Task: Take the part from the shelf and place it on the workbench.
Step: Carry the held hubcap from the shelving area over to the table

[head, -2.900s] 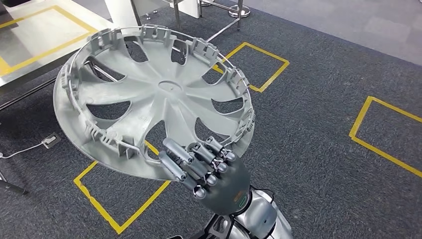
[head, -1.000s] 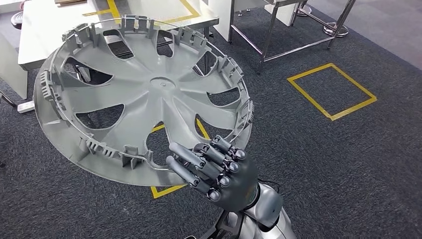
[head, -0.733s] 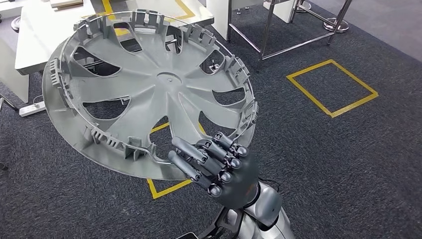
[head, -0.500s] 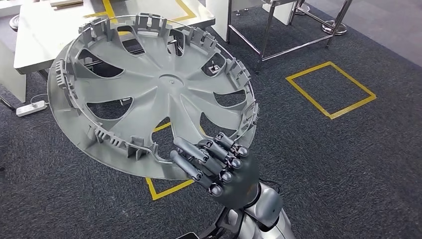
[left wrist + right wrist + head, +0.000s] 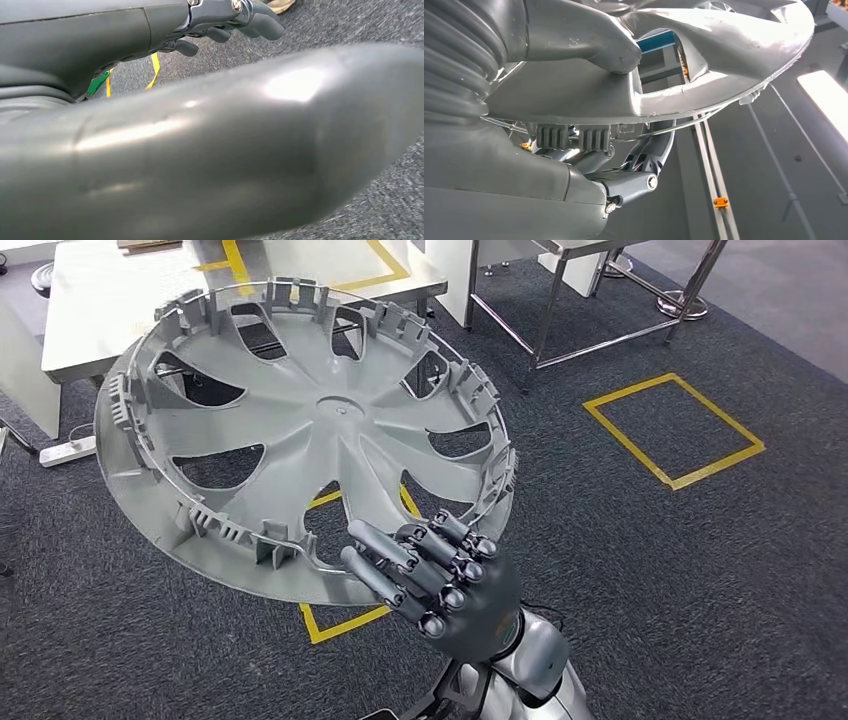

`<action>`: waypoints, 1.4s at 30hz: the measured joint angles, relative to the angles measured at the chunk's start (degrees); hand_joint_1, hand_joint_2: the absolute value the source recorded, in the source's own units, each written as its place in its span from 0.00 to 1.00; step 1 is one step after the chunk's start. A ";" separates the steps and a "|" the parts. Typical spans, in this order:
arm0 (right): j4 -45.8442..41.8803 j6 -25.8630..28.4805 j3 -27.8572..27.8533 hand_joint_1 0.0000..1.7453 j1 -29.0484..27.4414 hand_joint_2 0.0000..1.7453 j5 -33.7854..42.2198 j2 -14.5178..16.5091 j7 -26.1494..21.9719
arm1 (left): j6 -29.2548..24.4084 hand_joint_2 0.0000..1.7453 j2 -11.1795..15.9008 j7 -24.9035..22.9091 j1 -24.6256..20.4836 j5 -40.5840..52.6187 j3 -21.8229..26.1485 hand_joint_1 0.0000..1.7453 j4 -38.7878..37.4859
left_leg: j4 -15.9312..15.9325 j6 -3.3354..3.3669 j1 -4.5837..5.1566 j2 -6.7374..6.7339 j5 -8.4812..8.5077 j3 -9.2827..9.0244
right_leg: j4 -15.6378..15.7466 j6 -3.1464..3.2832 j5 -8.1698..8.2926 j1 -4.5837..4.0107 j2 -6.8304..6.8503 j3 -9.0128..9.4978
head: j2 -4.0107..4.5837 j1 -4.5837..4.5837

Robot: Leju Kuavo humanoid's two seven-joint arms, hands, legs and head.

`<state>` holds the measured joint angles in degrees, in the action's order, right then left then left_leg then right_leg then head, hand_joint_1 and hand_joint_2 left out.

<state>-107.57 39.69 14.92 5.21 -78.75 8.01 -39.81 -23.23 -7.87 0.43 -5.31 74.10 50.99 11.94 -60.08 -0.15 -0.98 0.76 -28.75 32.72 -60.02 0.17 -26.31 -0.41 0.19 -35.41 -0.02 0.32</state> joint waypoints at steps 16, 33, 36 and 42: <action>-2.24 0.02 -0.80 1.00 -0.02 1.00 -2.14 2.25 0.01 | 0.00 0.00 0.03 -0.34 -0.22 0.97 -0.02 0.00 0.18 | -0.45 -1.35 -0.01 -0.66 2.11 2.26 | 0.83 0.25 -3.61 0.30 -0.22 4.61 | 0.00 -0.36; -3.25 0.02 -1.09 1.00 0.27 1.00 -2.56 2.73 0.02 | -0.06 0.00 -0.38 -0.26 -0.23 0.58 0.00 0.00 0.25 | -0.13 -0.76 0.00 0.02 -0.93 -1.97 | 1.09 1.42 0.40 -0.65 -0.31 -0.53 | 0.00 -0.04; -3.35 0.01 -1.21 1.00 0.46 1.00 -3.33 2.90 0.19 | 0.10 0.00 -0.48 -0.18 -0.28 0.71 0.00 0.00 0.25 | -4.24 -1.64 -0.01 -0.22 -1.74 -0.60 | 1.97 2.20 0.52 -0.14 -0.09 1.62 | 0.00 -0.27; -3.46 0.02 -1.35 1.00 0.58 1.00 -4.07 2.96 0.55 | 0.77 0.00 -0.37 -0.04 -0.33 0.91 -0.01 0.00 0.26 | -11.81 -2.48 -0.22 -0.42 -3.47 6.79 | 1.96 2.26 -1.65 0.21 -0.34 3.97 | 0.00 -0.41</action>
<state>-111.03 39.71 13.57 5.79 -82.82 10.97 -39.26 -22.47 -8.25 0.39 -5.64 75.01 50.99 12.20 -71.88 -2.63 -1.20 0.34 -32.22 39.50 -58.05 2.43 -27.96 -0.20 -0.15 -31.45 -0.02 -0.09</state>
